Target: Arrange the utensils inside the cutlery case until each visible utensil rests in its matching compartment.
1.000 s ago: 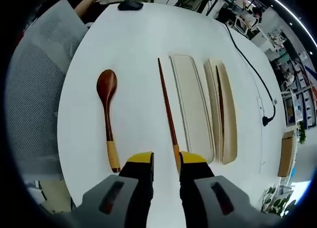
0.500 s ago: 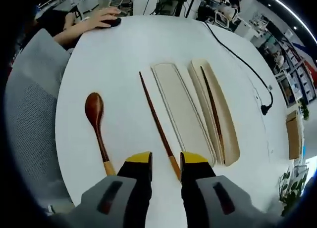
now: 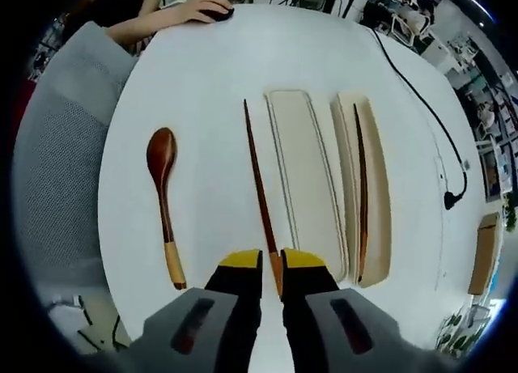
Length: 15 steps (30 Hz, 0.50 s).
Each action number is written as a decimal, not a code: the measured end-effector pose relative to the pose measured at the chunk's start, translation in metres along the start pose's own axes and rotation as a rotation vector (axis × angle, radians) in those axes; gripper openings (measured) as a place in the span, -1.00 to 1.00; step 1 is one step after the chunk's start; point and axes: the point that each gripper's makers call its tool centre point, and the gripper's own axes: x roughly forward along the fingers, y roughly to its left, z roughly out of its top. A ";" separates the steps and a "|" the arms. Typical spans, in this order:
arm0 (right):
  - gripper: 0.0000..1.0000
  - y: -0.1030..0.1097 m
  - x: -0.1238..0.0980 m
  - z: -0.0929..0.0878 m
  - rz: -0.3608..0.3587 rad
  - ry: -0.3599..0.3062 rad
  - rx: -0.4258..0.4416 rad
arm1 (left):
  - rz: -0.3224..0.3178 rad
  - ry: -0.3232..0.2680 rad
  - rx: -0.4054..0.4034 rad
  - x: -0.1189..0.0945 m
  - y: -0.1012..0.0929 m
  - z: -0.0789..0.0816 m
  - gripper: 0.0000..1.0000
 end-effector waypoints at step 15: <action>-0.85 -0.005 0.013 0.009 -0.010 -0.003 -0.036 | 0.010 0.023 0.001 -0.002 0.002 -0.006 0.81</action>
